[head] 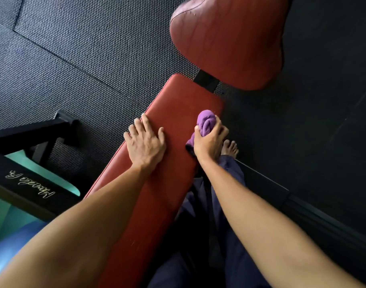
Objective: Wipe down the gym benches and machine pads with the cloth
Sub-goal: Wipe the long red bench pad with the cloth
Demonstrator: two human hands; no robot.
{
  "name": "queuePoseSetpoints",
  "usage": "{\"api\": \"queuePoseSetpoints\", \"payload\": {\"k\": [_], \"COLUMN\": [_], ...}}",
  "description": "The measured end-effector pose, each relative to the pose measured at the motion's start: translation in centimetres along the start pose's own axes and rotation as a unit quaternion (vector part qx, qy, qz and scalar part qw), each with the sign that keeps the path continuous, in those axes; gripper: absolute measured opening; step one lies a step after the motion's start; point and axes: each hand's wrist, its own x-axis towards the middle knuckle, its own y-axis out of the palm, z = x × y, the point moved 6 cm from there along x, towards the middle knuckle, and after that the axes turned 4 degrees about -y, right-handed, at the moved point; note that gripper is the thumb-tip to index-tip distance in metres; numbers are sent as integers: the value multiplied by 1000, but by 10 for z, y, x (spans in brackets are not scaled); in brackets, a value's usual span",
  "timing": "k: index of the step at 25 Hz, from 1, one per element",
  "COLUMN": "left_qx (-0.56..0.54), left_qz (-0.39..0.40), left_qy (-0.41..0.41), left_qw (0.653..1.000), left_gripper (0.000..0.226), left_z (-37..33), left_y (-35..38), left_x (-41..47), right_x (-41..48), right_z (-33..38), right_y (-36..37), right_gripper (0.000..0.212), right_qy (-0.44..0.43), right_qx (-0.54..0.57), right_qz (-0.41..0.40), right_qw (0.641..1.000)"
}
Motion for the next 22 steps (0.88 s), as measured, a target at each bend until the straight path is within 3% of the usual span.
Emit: {"api": "queuePoseSetpoints", "payload": {"k": [4,5,9,14,18,22], "left_qx": [8,5,-2,8,3,-8], "left_qz": [-6,-4,-7,-11,-15,-13], "left_qy": [-9,-11,-19,-21,-19,-12], "left_qw": [1000,1000,1000,1000,1000,1000], "left_gripper": [76,76,73,69,65,63], "left_z": [-1,-1,1,0,1,-1], "left_y": [1,1,0,-1,1,-1], "left_x": [2,1,0,2,3,3], "right_x": [39,35,-10,61,36,1], "right_z": [-5,-2,7,53,118,84], "right_y": [11,11,5,35,78,50], "right_gripper": [75,77,77,69,71,76], "right_qy": [35,14,-210,-212,-317,-370], "right_qx": [-12,-19,-50,-62,-41,-49], "right_qz": [45,51,75,65,172,295], "right_qw": [998,998,973,973,932,880]}}
